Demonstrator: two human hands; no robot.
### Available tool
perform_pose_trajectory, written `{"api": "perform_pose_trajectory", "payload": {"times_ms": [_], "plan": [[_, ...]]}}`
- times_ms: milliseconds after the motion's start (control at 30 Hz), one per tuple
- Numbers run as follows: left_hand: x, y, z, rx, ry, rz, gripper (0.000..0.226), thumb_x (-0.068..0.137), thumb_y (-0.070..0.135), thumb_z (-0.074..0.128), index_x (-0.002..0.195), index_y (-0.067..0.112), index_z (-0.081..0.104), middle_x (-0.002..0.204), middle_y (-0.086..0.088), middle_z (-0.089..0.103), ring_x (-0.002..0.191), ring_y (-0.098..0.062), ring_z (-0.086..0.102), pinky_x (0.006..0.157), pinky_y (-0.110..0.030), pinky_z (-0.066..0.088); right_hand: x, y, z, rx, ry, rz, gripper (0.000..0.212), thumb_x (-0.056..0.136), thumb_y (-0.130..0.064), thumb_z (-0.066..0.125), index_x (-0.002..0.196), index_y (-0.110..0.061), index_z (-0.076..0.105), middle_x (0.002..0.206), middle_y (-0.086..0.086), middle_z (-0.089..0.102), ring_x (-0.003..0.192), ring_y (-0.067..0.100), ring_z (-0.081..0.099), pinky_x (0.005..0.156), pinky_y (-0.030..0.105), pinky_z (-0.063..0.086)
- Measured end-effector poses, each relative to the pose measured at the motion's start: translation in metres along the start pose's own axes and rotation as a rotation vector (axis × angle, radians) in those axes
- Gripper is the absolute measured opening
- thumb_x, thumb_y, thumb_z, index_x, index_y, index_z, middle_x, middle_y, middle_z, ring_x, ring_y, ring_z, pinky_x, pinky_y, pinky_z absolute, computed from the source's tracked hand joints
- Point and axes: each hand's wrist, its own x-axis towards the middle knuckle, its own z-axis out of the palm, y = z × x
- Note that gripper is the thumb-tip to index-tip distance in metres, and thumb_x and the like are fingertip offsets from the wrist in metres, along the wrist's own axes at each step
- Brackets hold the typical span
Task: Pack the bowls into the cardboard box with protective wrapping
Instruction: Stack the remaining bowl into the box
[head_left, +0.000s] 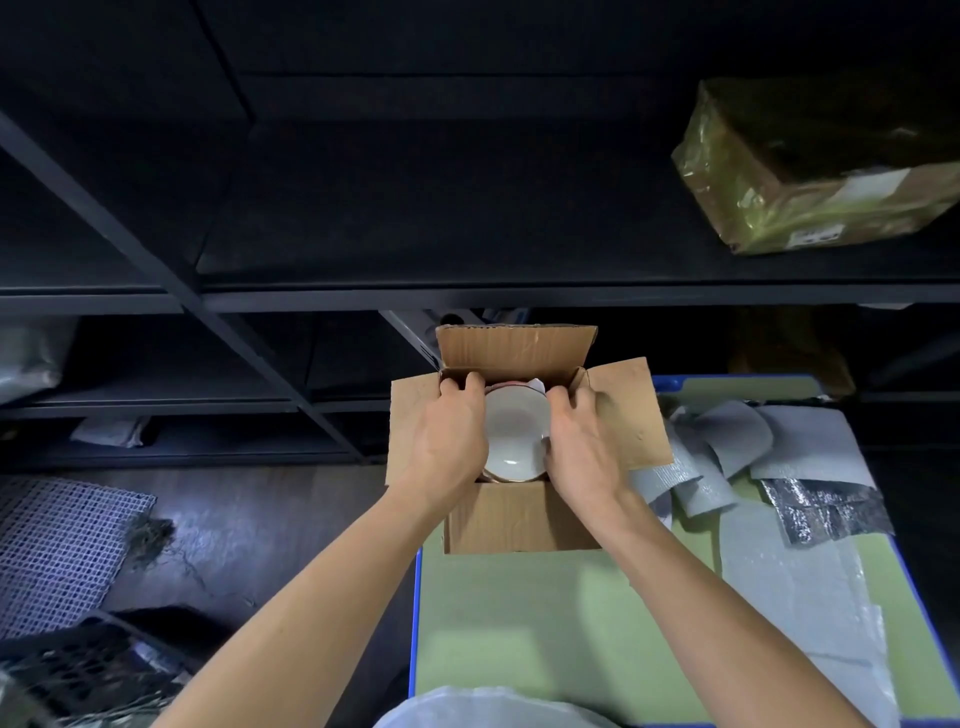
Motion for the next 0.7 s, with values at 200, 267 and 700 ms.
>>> {"api": "perform_pose_trajectory", "payload": {"times_ms": [200, 267, 700], "plan": [[0.003, -0.006, -0.003, -0.057, -0.021, 0.022, 0.025, 0.091, 0.001, 0.055, 0.112, 0.014, 0.052, 0.101, -0.007, 0.063, 0.087, -0.023, 0.058, 0.066, -0.031, 0.046, -0.007, 0.009, 0.001, 0.000, 0.007, -0.064, 0.060, 0.092, 0.000, 0.050, 0.148, -0.015, 0.038, 0.127, 0.010, 0.041, 0.093, 0.032, 0.060, 0.072, 0.032, 0.044], [0.002, -0.008, -0.003, -0.046, -0.020, 0.021, 0.021, 0.091, 0.003, 0.056, 0.109, 0.015, 0.054, 0.100, -0.005, 0.065, 0.085, -0.020, 0.058, 0.064, -0.027, 0.043, -0.012, 0.010, 0.000, 0.028, -0.010, -0.091, 0.066, 0.092, 0.001, 0.047, 0.154, -0.016, 0.031, 0.126, 0.009, 0.040, 0.093, 0.032, 0.059, 0.075, 0.035, 0.047], [-0.010, 0.011, -0.012, 0.051, -0.014, 0.032, 0.043, 0.092, -0.002, 0.049, 0.132, 0.011, 0.043, 0.119, -0.005, 0.058, 0.100, -0.026, 0.062, 0.070, -0.031, 0.049, -0.013, 0.004, -0.002, 0.138, -0.033, -0.075, 0.058, 0.098, -0.005, 0.047, 0.153, -0.019, 0.033, 0.120, 0.008, 0.038, 0.100, 0.034, 0.057, 0.089, 0.043, 0.050]]}}
